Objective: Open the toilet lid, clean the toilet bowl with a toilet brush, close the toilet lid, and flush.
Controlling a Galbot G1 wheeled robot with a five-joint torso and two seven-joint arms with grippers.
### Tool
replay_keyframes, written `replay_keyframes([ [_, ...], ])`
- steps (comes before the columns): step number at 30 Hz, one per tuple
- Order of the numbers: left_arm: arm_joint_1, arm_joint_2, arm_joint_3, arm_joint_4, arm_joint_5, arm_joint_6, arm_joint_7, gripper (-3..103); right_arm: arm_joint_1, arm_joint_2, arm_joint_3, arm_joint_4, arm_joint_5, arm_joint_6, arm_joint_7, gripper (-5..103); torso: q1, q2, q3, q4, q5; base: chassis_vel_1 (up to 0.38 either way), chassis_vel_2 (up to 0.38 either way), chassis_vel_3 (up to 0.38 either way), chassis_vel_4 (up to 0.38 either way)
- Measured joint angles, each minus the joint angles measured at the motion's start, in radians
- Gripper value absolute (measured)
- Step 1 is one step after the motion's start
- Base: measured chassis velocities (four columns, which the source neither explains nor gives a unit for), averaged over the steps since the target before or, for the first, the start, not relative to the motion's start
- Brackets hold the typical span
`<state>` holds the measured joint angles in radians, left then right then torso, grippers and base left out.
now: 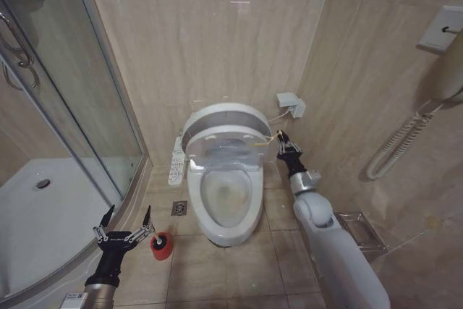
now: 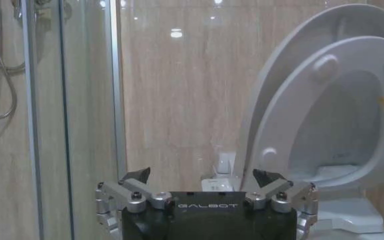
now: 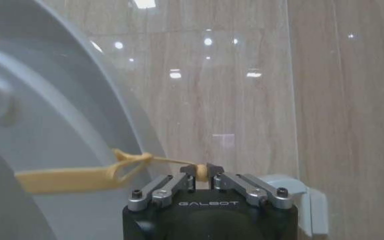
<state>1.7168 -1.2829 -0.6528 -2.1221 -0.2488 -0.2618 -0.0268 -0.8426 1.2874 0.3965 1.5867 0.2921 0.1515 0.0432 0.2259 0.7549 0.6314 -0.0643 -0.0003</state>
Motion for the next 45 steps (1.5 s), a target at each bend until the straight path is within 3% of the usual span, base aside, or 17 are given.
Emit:
replay_keyframes([
  [28, 0.000, 0.000, 0.000, 0.000, 0.000, 0.000, 0.000, 100, 0.431, 0.051, -0.116, -0.423, 0.000, 0.013, 0.006, 13, 0.000, 0.000, 0.000, 0.0009, 0.0003, 0.000, 0.000, 0.000, 0.000],
  [45, 0.000, 0.000, 0.000, 0.000, 0.000, 0.000, 0.000, 100, 0.531, 0.055, -0.122, -0.515, -0.006, 0.007, 0.002, 13, 0.000, 0.000, 0.000, 0.0003, 0.0003, 0.000, 0.000, 0.000, 0.000],
])
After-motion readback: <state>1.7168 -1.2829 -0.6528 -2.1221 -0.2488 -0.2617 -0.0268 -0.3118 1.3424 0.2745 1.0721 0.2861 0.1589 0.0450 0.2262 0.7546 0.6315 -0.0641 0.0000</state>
